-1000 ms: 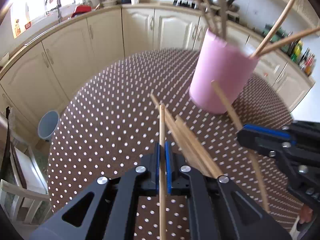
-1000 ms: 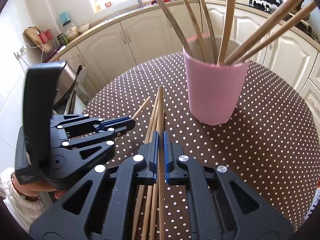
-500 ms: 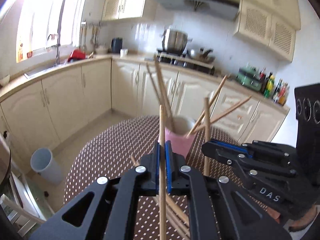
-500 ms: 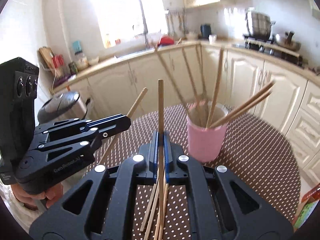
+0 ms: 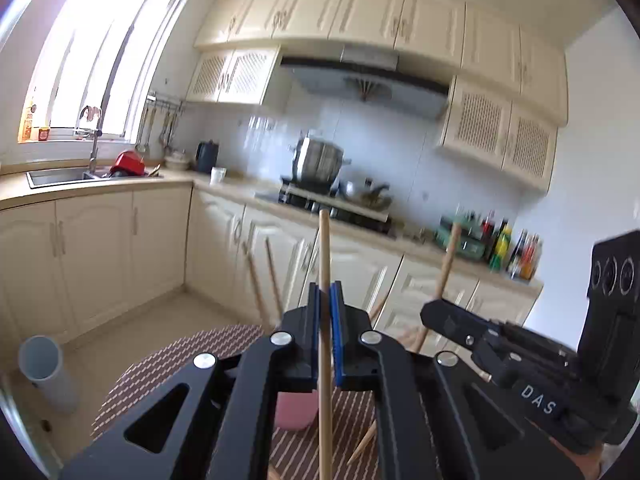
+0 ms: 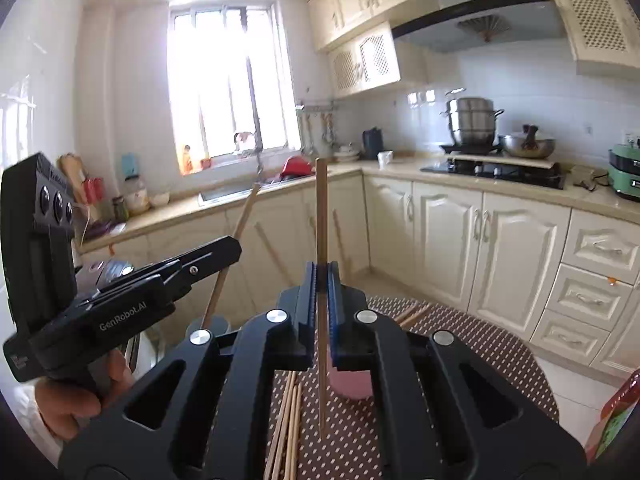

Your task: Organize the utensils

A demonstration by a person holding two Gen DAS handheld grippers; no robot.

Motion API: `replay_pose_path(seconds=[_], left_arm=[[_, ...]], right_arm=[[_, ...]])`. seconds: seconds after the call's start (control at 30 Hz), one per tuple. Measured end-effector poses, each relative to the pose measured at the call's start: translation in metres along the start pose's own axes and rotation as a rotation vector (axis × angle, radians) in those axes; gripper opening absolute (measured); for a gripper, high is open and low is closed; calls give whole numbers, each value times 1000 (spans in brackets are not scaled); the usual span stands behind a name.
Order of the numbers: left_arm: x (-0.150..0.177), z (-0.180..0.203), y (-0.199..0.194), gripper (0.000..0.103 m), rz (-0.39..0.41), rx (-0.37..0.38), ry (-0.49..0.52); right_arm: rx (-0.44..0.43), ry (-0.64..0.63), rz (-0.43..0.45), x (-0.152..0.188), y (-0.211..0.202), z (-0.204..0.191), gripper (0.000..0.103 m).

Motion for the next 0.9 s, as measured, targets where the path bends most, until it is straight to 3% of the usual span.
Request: replay_pose_path(seconds=[0.3,0.57,0.9], left_arm=[[-20,3,30,6,115,22,-37],[-37,-1,50,6,244,-31,-37],[-48,-5,70,6,341,-41,-44]], right_arm=[[52,-10,119,-18,1,10,5],[69,6,187,-33,11,23,5],[65,25,207,-37,24,32,5]])
Point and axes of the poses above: each gripper's, at about its wrist camera, not at the fingertips, and y roughly the way its jaws point, z to its right, x to its underside, the point moved 5 cm from there along y, roughly the way its jaws point, and after that the axes turned 8 degrees about -z, right-handed, at the moved point
